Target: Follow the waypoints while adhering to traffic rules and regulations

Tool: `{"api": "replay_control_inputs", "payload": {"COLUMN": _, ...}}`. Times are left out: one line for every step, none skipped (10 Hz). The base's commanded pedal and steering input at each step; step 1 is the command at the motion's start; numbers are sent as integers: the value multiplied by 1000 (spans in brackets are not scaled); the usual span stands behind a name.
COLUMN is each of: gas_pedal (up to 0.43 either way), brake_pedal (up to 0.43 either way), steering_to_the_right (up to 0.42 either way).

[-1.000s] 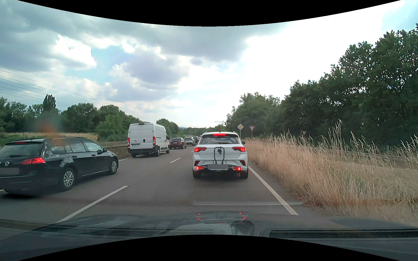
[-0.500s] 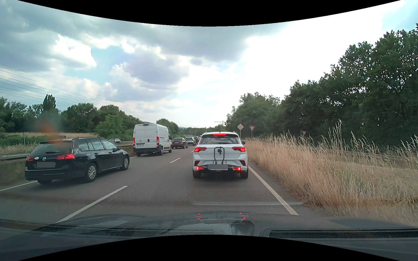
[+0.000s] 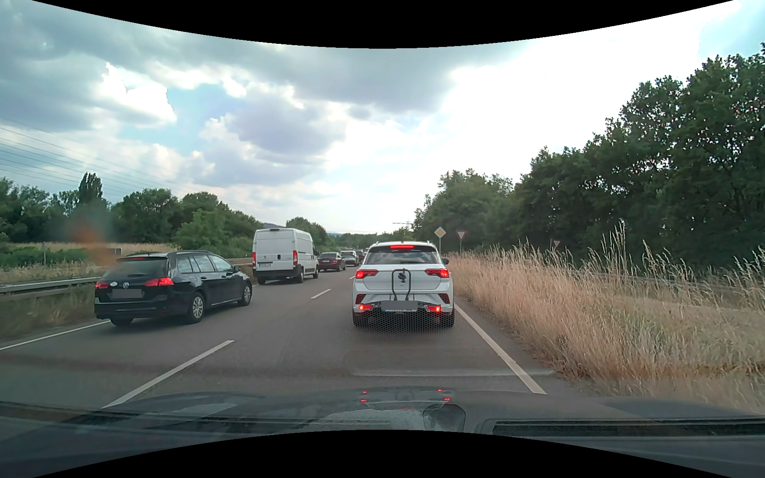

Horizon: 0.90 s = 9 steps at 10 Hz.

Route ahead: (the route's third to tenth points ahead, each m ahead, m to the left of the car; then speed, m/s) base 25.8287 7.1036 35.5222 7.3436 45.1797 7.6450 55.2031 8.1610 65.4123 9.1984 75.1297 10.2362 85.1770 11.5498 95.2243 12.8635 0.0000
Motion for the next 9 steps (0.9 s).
{"api": "replay_control_inputs", "payload": {"gas_pedal": 0, "brake_pedal": 244, "steering_to_the_right": -15}}
{"api": "replay_control_inputs", "payload": {"gas_pedal": 0, "brake_pedal": 250, "steering_to_the_right": -16}}
{"api": "replay_control_inputs", "payload": {"gas_pedal": 0, "brake_pedal": 250, "steering_to_the_right": -16}}
{"api": "replay_control_inputs", "payload": {"gas_pedal": 0, "brake_pedal": 250, "steering_to_the_right": -16}}
{"api": "replay_control_inputs", "payload": {"gas_pedal": 0, "brake_pedal": 250, "steering_to_the_right": -15}}
{"api": "replay_control_inputs", "payload": {"gas_pedal": 0, "brake_pedal": 250, "steering_to_the_right": -16}}
{"api": "replay_control_inputs", "payload": {"gas_pedal": 0, "brake_pedal": 250, "steering_to_the_right": -16}}
{"api": "replay_control_inputs", "payload": {"gas_pedal": 0, "brake_pedal": 250, "steering_to_the_right": -16}}
{"api": "replay_control_inputs", "payload": {"gas_pedal": 0, "brake_pedal": 250, "steering_to_the_right": -15}}
